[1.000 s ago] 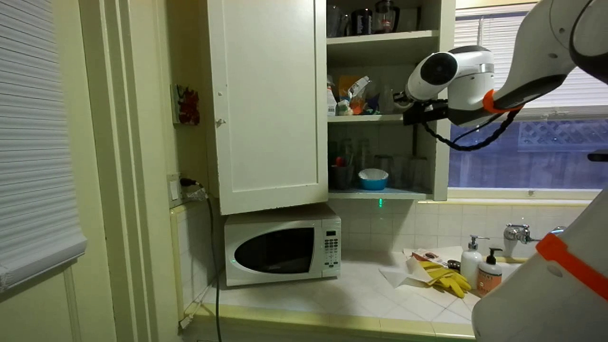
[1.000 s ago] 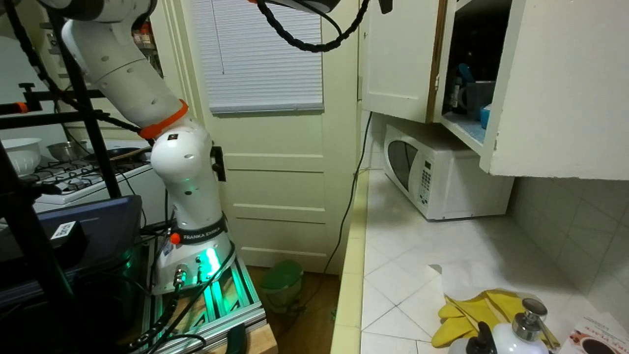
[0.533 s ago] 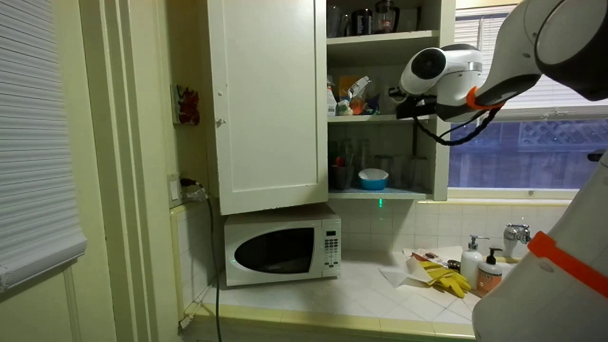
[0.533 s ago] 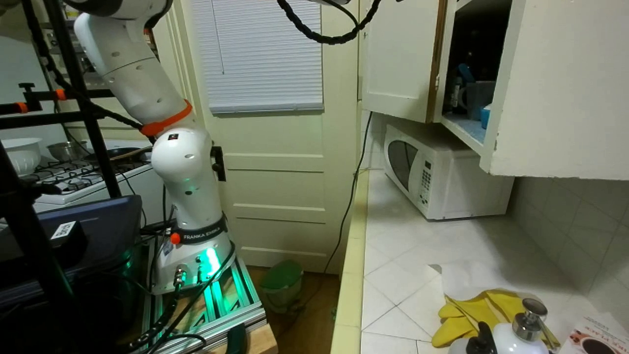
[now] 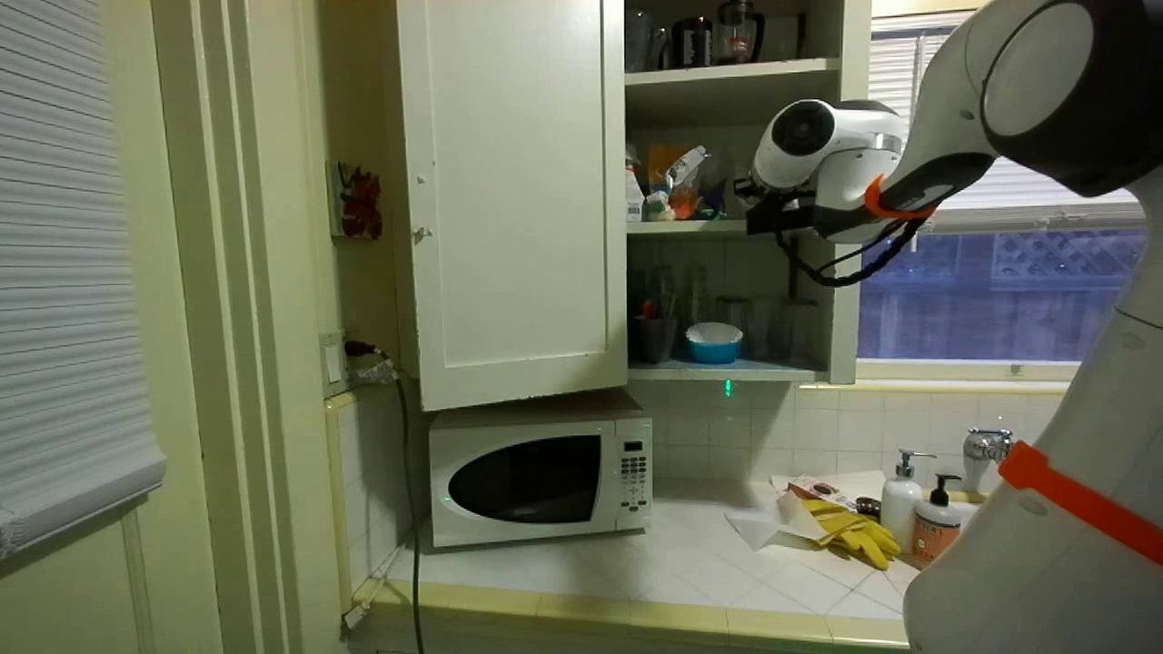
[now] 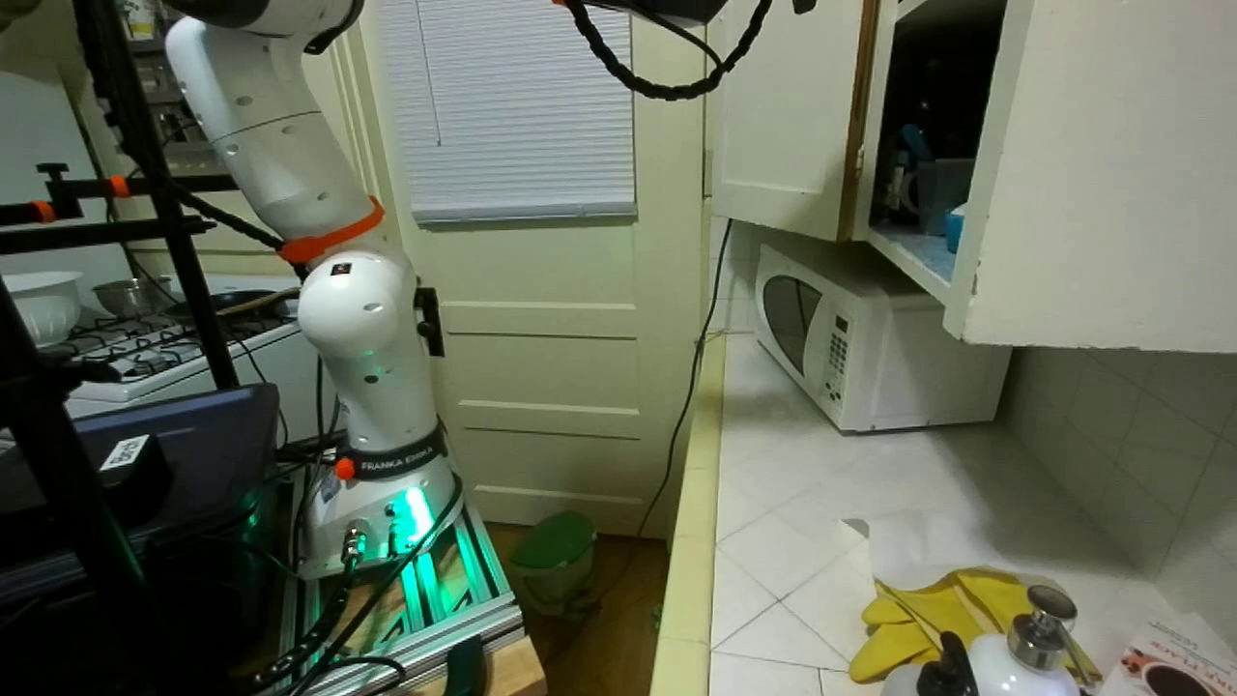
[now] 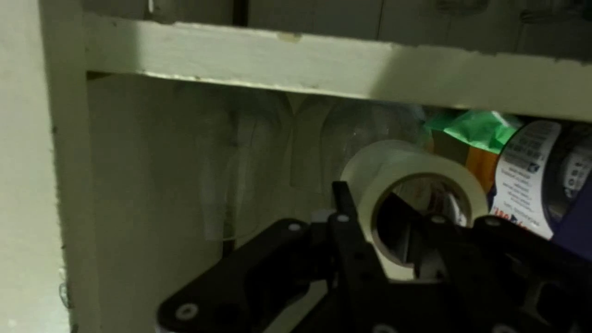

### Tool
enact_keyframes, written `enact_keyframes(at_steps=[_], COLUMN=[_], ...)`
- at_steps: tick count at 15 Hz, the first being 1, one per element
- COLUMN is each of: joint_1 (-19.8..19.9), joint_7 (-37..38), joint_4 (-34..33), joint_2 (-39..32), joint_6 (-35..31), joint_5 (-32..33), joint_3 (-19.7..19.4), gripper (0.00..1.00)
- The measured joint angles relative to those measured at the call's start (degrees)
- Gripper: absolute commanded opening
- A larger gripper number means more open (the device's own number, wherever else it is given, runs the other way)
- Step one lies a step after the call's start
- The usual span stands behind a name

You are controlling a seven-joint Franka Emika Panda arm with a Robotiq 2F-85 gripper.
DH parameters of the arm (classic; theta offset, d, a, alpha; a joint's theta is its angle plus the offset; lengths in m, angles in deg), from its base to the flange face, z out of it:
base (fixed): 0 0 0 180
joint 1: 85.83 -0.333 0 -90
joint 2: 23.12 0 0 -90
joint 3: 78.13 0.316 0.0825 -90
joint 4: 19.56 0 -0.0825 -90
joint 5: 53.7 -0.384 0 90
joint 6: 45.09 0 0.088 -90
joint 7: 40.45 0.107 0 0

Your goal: Put the tissue roll inside the cupboard

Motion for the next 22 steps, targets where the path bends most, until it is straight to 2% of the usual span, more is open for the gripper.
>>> enact_keyframes(at_steps=[13,14,15,16,22], joint_1=[-0.4,-0.4,-0.4,-0.4,-0.4], joint_7=[-6.0,-6.4,-6.9,-7.4,-9.5], joint_4=[-1.1,-1.3,-1.4,-1.5,-1.5], joint_2=[-2.5,-2.8,-3.1,-3.3,-3.8], joint_6=[0.0,0.0,0.0,0.0,0.0], joint_5=[-7.2,-7.7,-8.2,-8.7,-10.9], joint_3=[-0.1,-0.1,-0.1,-0.1,-0.1], gripper=[0.04,0.09,0.42,0.43,0.88])
